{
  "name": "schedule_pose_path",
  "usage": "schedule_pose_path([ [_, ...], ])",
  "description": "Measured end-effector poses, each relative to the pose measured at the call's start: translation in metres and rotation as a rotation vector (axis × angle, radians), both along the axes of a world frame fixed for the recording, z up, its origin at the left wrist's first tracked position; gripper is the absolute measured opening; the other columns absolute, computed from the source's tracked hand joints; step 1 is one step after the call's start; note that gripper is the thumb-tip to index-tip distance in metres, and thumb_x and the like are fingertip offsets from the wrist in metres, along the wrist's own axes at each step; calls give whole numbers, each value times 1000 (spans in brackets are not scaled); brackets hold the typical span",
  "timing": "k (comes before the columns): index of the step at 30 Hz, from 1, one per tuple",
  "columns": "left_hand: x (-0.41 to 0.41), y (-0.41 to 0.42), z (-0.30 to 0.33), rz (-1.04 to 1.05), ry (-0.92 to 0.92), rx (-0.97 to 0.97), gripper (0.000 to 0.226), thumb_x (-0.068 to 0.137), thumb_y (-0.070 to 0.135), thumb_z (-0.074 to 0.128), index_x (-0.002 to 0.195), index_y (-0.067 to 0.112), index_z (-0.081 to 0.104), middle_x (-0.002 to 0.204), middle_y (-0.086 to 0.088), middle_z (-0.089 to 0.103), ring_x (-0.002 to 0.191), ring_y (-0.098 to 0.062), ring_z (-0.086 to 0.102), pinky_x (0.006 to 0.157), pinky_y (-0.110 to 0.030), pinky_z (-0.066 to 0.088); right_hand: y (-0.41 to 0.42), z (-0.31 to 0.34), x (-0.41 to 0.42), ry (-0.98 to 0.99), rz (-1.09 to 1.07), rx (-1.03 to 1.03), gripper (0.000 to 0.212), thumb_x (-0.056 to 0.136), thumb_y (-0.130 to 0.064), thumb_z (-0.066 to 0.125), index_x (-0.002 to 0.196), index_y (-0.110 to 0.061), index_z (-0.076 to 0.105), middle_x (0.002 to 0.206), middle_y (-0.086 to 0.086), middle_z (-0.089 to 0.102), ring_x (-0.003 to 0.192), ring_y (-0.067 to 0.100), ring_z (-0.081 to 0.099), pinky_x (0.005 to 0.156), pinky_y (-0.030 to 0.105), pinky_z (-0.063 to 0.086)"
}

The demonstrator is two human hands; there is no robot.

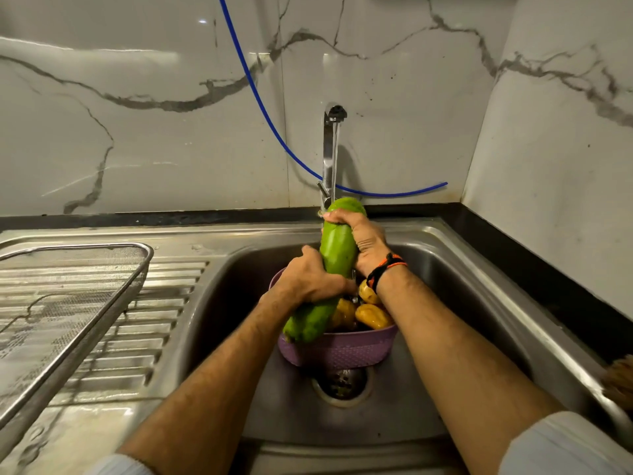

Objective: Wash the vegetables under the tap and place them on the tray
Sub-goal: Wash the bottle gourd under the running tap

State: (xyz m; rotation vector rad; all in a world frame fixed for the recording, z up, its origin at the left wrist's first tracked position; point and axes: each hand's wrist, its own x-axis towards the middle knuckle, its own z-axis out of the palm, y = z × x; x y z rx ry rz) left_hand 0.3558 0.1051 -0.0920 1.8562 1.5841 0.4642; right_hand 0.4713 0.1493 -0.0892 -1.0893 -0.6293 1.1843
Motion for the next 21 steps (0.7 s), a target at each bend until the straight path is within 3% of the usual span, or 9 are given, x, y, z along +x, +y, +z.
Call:
schedule_pose_path([
  [4, -5, -2, -7, -49, 135, 36, 77, 69, 47, 84, 128, 14, 47, 108, -3, 53, 95, -21, 56, 76, -33, 50, 0, -5, 11, 49, -66, -36, 92, 27, -26, 93, 112, -2, 67, 93, 15, 73, 76, 30, 69, 70, 49, 60],
  [8, -5, 2, -5, -32, 84, 62, 66, 73, 41, 82, 122, 14, 47, 103, -2, 52, 92, -19, 56, 74, -33, 50, -1, -2, 9, 19, -92, 5, 70, 47, -30, 95, 108, -7, 69, 99, 12, 73, 86, 29, 71, 73, 42, 61],
  [12, -11, 6, -4, -3, 8, -21, 75, 67, 39, 84, 126, 14, 45, 113, -2, 54, 98, -18, 57, 76, -34, 53, -1, -10, 5, 93, 29, 19, 71, 51, -21, 93, 114, -2, 67, 94, 15, 71, 74, 29, 69, 64, 41, 58],
  [16, -12, 7, 0, -5, -124, -99, 99, 40, 47, 83, 125, 11, 52, 111, -6, 64, 97, -23, 66, 83, -43, 60, -1, -13, -1, 91, 125, 28, 58, 64, -13, 85, 117, 5, 66, 92, 17, 71, 71, 24, 67, 63, 34, 57],
  [19, -10, 4, -3, 2, -4, 5, 74, 66, 42, 82, 124, 13, 47, 114, -4, 57, 99, -22, 59, 81, -37, 55, 5, -13, -8, 51, 26, -52, 65, 58, -21, 89, 112, 0, 61, 94, 15, 71, 77, 25, 70, 69, 38, 59],
  [21, -5, 2, -6, 23, 130, 153, 64, 74, 40, 78, 123, 11, 48, 109, -7, 56, 93, -24, 57, 80, -37, 53, 8, -11, -12, -110, -121, -173, 76, 52, -35, 92, 109, -9, 51, 101, 8, 65, 88, 27, 67, 81, 42, 58],
])
